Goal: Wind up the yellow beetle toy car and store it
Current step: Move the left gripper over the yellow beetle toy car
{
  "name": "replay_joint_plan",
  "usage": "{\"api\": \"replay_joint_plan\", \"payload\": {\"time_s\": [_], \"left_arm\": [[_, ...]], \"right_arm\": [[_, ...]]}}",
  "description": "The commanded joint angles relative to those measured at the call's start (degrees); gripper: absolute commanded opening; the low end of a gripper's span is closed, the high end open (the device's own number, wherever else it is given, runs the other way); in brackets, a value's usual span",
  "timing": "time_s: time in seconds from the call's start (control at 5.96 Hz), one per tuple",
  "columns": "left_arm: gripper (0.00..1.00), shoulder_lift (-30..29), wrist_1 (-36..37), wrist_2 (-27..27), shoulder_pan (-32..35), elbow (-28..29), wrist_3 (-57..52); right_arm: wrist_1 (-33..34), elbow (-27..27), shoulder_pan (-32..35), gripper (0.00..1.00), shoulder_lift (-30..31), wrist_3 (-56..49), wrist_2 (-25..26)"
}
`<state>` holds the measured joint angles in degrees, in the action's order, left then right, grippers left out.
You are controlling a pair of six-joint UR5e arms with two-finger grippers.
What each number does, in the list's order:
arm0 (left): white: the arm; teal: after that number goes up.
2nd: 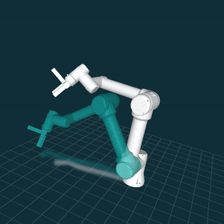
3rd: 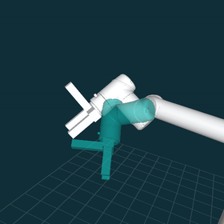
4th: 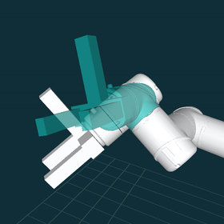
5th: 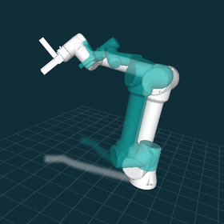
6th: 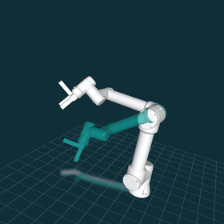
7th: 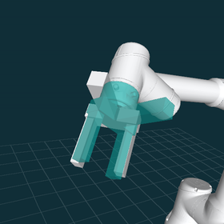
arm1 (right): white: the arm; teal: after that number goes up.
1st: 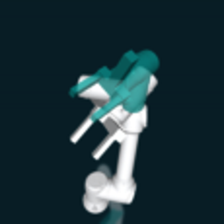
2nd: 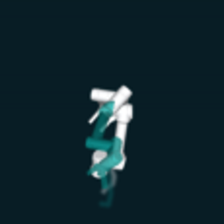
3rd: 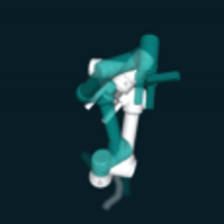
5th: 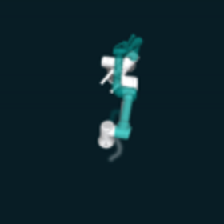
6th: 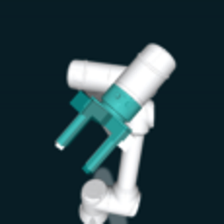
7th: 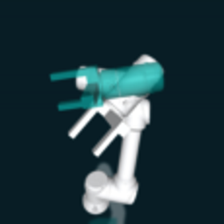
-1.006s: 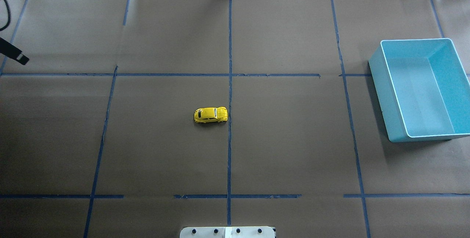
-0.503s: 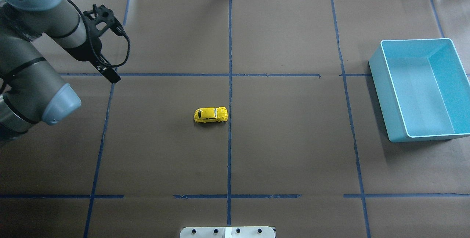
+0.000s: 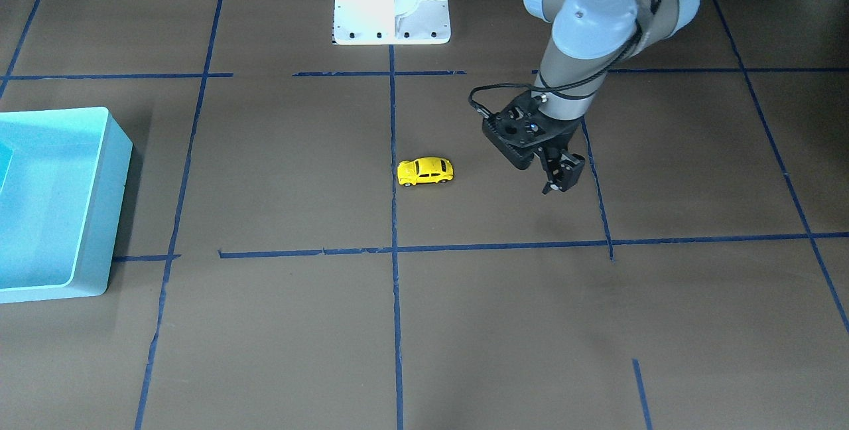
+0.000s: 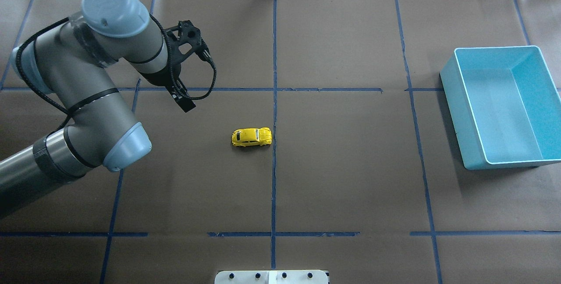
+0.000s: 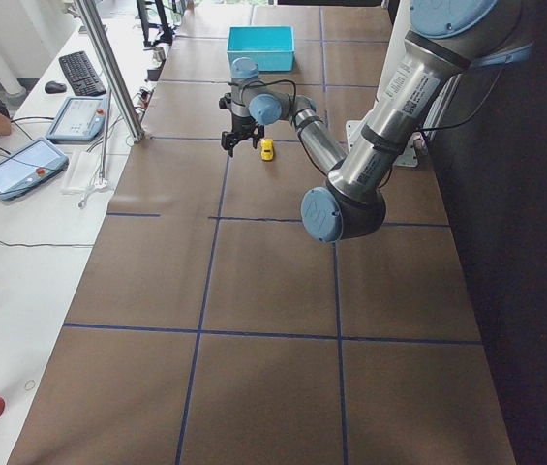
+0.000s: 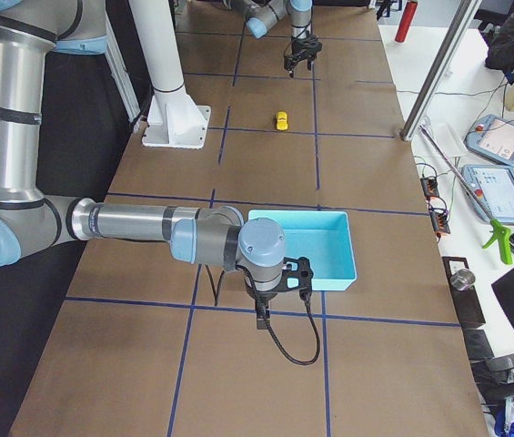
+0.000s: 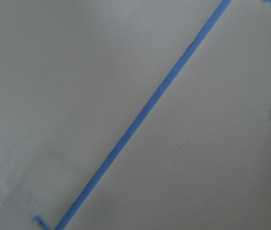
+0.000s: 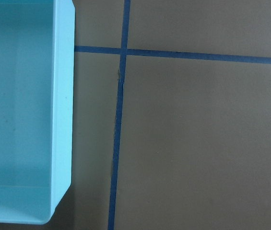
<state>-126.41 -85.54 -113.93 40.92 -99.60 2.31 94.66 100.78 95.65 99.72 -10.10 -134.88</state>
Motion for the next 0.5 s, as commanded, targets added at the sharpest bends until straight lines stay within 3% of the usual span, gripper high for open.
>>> {"api": "replay_joint_plan", "payload": {"time_s": [0.0,0.17,0.34], "left_arm": [[1.0,-6.4,2.4,-0.6,-4.4,1.6,-0.5],[1.0,-13.5,3.5,-0.5,-7.9,9.4,-0.4],[1.0,-14.9,4.4,-0.7,-10.7,11.2,-0.8]], "right_arm": [[0.0,-0.1,-0.1,1.0,0.0,0.0,0.0],[0.0,-0.1,-0.1,1.0,0.0,0.1,0.1],[0.0,-0.1,0.1,1.0,0.0,0.1,0.1]]}}
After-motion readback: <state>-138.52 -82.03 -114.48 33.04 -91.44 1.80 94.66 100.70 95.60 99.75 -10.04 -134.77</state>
